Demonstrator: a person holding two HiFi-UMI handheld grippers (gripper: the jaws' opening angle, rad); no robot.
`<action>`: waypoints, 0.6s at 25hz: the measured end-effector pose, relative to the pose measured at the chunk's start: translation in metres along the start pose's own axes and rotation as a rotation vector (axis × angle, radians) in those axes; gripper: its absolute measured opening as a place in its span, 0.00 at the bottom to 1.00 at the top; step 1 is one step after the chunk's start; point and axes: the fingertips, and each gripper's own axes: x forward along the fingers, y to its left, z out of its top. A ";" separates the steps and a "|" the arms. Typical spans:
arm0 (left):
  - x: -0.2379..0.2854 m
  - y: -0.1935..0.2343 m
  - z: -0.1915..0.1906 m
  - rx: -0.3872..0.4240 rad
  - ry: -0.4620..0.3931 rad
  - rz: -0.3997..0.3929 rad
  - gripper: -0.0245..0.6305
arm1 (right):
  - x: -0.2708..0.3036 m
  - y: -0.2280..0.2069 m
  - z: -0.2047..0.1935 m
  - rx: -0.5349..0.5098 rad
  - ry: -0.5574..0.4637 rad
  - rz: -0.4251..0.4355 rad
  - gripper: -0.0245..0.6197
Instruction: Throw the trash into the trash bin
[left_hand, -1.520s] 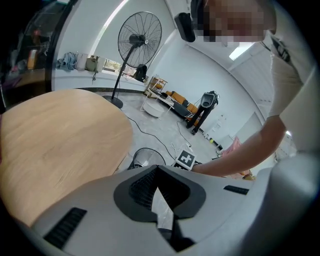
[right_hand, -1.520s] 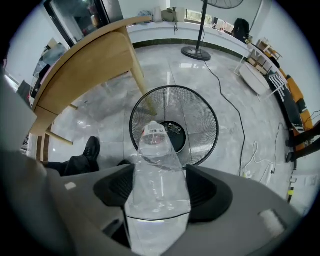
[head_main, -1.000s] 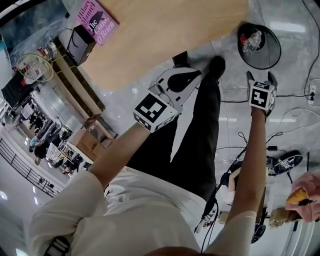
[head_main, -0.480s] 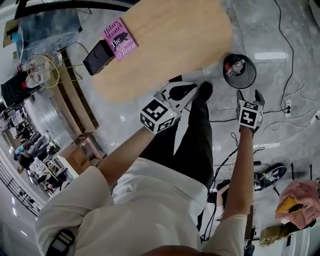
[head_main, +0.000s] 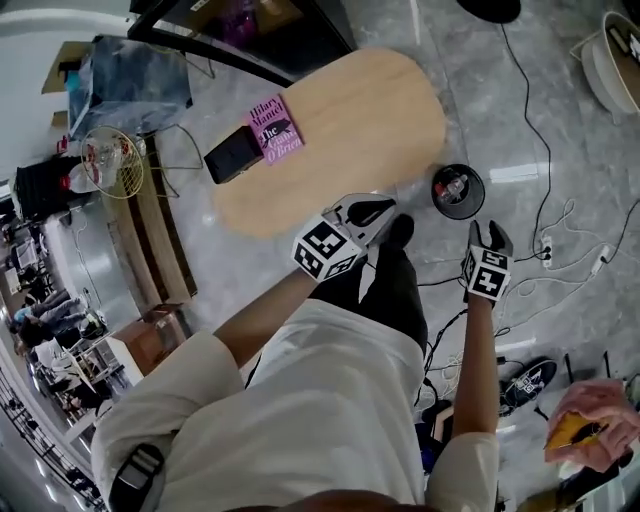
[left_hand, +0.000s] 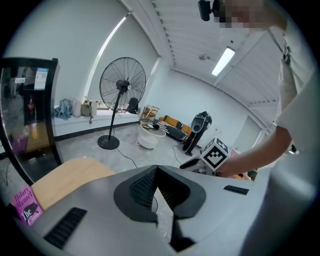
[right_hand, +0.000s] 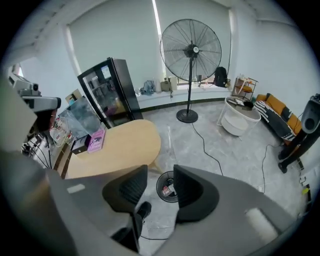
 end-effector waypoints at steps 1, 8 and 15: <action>-0.008 -0.005 0.010 0.012 -0.004 -0.008 0.05 | -0.015 0.004 0.010 0.000 -0.023 -0.001 0.29; -0.057 -0.022 0.075 0.093 -0.042 -0.081 0.05 | -0.109 0.031 0.072 0.044 -0.182 -0.040 0.20; -0.110 -0.028 0.121 0.153 -0.068 -0.160 0.05 | -0.185 0.076 0.114 0.075 -0.327 -0.090 0.16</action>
